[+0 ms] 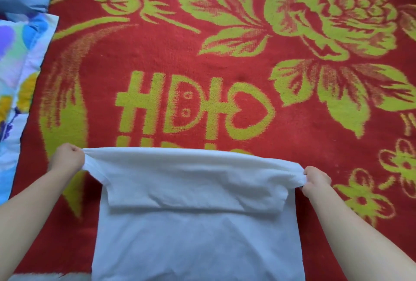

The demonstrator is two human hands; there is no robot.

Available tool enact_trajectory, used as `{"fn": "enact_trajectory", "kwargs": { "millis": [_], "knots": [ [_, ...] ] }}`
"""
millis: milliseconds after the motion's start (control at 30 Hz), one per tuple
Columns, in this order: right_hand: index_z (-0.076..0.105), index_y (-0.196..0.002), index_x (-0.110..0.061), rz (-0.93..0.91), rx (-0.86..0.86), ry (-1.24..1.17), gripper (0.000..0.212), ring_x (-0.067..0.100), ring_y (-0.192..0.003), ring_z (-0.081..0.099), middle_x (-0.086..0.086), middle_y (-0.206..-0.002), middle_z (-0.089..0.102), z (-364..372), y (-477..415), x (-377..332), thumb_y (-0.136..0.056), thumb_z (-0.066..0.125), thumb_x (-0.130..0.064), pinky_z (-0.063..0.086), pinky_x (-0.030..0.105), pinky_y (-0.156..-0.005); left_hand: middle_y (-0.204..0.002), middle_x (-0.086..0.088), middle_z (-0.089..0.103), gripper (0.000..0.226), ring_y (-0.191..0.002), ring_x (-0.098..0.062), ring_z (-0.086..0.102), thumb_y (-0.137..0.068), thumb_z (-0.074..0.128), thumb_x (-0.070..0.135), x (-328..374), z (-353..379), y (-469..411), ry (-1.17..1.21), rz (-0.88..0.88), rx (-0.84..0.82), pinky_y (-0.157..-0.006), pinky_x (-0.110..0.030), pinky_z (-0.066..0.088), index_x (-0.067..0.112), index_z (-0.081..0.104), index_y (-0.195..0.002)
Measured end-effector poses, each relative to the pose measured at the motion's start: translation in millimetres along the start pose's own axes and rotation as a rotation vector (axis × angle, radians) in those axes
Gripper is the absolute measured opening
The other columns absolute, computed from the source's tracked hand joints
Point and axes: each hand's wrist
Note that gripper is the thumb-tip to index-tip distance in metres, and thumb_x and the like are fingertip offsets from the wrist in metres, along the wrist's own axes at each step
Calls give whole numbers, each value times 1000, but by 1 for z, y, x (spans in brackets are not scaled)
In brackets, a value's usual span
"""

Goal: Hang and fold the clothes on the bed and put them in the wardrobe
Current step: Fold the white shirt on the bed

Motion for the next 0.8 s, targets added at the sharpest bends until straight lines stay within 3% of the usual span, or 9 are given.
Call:
{"fn": "enact_trajectory", "kwargs": {
  "millis": [67, 167, 267, 333, 467, 567, 667, 733, 800],
  "knots": [
    [58, -112, 6, -144, 0, 21, 30, 14, -47, 56, 9, -66, 58, 0, -1, -2, -87, 44, 8, 45, 22, -45, -102, -33, 59, 17, -95, -45, 55, -91, 46, 4, 4, 3, 0, 70, -2, -17, -79, -44, 42, -8, 58, -96],
    [59, -119, -5, -669, 104, 639, 35, 36, -105, 53, 21, -111, 60, 2, 4, -2, -85, 52, -1, 44, 35, -86, -121, -31, 51, 38, -109, -45, 49, -90, 54, 13, 7, 6, 8, 19, 84, -41, -92, -53, 41, 1, 46, -125],
    [56, -127, -7, -1318, -135, 1058, 45, 38, -127, 39, 23, -135, 46, 16, 24, 7, -84, 65, -15, 35, 47, -98, -144, -20, 35, 63, -128, -40, 34, -84, 64, 24, 20, 12, 31, -316, 471, 39, -97, -55, 33, 11, 39, -140],
    [33, -145, -15, -1489, -356, 1441, 71, 35, -142, 19, 21, -153, 20, 31, 31, 15, -85, 65, -34, 25, 48, -108, -153, -16, 21, 76, -138, -32, 23, -83, 65, 37, 31, 21, 45, -508, 724, -19, -104, -50, 28, 18, 29, -147],
    [-2, -150, -25, -1288, -281, 1929, 97, 25, -145, 3, 7, -158, 1, 37, 20, 16, -82, 60, -53, 14, 48, -113, -158, -5, -5, 86, -145, -23, -2, -88, 50, 52, 40, 40, 48, -934, 760, -225, -113, -47, 14, 29, -5, -149],
    [9, -149, -24, -1009, -112, 1757, 94, 27, -142, 15, 8, -154, 17, 33, 7, 0, -79, 65, -53, 19, 51, -110, -156, -7, 7, 79, -143, -27, 6, -90, 49, 44, 37, 32, 28, -979, 590, -128, -111, -51, 18, 24, 1, -149],
    [42, -138, -19, -832, -91, 1337, 55, 31, -129, 38, 12, -138, 46, 35, 3, -20, -88, 58, -34, 24, 49, -108, -150, -12, 24, 58, -138, -31, 18, -95, 38, 21, 31, 17, 13, -930, 496, 18, -108, -51, 20, 21, 15, -149],
    [54, -127, -10, -861, 108, 1107, 37, 35, -121, 45, 17, -126, 55, 37, 5, -26, -91, 49, -19, 24, 48, -108, -143, -15, 34, 55, -133, -33, 26, -93, 37, 13, 28, 12, 12, -780, 386, 47, -106, -50, 23, 17, 24, -146],
    [53, -129, -9, -1075, 95, 1257, 41, 33, -122, 45, 17, -129, 53, 41, 9, -23, -89, 50, -19, 29, 45, -105, -142, -18, 36, 55, -131, -35, 29, -89, 46, 11, 32, 15, 20, -605, 421, 36, -103, -49, 27, 12, 33, -143]
  ]
}}
Point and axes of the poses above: each hand's wrist, its own y-axis away from the middle knuckle, its own z-axis out of the palm, x = y × z
